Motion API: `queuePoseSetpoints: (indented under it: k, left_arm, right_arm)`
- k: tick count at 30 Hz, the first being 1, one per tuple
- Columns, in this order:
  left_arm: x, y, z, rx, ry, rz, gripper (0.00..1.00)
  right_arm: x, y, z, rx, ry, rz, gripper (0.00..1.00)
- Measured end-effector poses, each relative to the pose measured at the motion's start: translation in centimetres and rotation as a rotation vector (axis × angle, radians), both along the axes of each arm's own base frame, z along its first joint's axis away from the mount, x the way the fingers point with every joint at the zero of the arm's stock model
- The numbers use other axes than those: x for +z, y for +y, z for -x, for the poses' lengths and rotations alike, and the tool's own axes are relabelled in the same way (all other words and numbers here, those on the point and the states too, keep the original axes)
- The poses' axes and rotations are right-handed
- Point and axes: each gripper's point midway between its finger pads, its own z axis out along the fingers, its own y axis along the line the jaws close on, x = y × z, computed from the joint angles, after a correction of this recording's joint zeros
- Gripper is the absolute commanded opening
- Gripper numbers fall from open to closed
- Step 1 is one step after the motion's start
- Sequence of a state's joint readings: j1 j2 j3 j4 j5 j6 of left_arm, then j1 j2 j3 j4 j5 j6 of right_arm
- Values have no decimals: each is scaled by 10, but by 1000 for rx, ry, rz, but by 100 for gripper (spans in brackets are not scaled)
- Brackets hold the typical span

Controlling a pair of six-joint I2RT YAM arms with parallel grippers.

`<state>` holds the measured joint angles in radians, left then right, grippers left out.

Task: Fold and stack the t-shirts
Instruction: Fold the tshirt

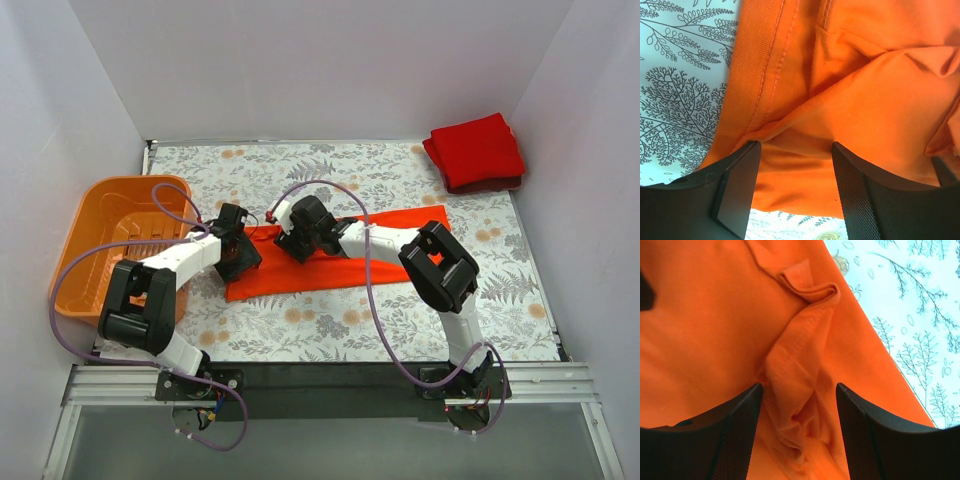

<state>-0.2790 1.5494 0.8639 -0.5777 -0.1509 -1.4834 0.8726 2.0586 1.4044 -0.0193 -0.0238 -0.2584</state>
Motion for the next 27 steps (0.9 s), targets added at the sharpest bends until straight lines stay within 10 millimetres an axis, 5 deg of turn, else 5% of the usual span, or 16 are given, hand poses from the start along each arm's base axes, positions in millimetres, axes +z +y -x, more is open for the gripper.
queuePoseSetpoints:
  k: [8,15,18,23,27]
  left_arm:
    - [0,2,5,4,-5,-3,58]
    - [0,4,8,5,-6,-11,58]
    - [0,5,9,5,-1,-16,59]
    - [9,8,7,-6,4,-39,61]
    - [43,3,-29,-24,-96,-48,61]
  right_arm:
    - [-9,-20,-25,-102,-23,40,64]
    - [-8,-93,-90,-399,52,-28,61]
    - [-4,-112,-103,-453,72,-57,60]
    - [15,-88,-80,-379,131,-143,51]
    - [36,-63,-62,-318,203,-247,48]
